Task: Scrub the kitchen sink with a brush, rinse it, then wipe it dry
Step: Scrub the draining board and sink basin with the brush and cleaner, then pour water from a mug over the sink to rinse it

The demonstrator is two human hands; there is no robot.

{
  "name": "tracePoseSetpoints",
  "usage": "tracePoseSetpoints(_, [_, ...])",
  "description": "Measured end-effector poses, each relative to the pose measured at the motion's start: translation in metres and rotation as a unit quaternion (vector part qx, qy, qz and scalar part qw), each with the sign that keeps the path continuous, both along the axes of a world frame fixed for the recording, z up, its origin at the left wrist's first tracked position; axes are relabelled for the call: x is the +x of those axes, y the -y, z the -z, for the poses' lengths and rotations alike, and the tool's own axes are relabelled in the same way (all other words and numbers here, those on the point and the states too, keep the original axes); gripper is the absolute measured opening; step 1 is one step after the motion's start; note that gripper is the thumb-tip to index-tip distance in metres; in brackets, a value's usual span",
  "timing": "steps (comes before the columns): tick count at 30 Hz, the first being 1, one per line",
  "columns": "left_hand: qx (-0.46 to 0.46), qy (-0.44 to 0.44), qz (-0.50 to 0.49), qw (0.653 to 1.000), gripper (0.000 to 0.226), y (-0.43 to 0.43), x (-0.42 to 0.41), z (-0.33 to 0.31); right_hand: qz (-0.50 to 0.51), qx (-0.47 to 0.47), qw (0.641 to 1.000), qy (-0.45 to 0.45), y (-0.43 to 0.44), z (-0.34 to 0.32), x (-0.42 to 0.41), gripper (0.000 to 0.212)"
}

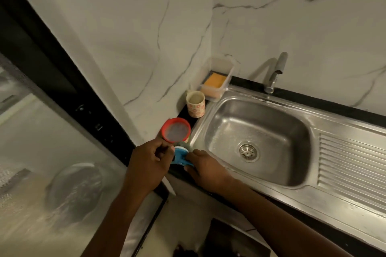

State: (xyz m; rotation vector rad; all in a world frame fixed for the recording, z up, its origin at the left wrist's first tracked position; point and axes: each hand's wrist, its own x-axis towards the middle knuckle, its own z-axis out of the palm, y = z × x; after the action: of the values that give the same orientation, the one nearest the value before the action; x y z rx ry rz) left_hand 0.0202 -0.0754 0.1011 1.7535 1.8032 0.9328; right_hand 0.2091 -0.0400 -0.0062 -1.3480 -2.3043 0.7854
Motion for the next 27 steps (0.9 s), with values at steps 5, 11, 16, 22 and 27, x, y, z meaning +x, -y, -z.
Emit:
tracePoseSetpoints(5, [-0.020, 0.002, -0.012, 1.000, 0.015, 0.002, -0.034, 0.007, -0.032, 0.026, 0.999, 0.036, -0.019, 0.023, -0.040, 0.035])
tracePoseSetpoints(11, [-0.033, 0.005, -0.017, 0.999, 0.013, 0.001, -0.054, 0.016, -0.027, 0.022, 0.997, 0.069, -0.031, 0.044, -0.049, 0.034])
tracePoseSetpoints(16, [-0.037, 0.003, -0.005, 0.999, 0.015, -0.005, -0.053, 0.024, -0.018, 0.021, 0.997, 0.069, -0.028, 0.053, -0.040, 0.041])
tracePoseSetpoints(22, [-0.057, 0.004, -0.005, 0.998, 0.014, -0.018, -0.034, 0.020, 0.050, 0.008, 0.998, 0.024, -0.029, 0.027, -0.012, 0.030])
tracePoseSetpoints(27, [-0.058, 0.014, -0.009, 0.998, 0.016, -0.028, -0.010, 0.019, 0.131, 0.012, 0.990, -0.052, -0.035, 0.008, 0.027, 0.027])
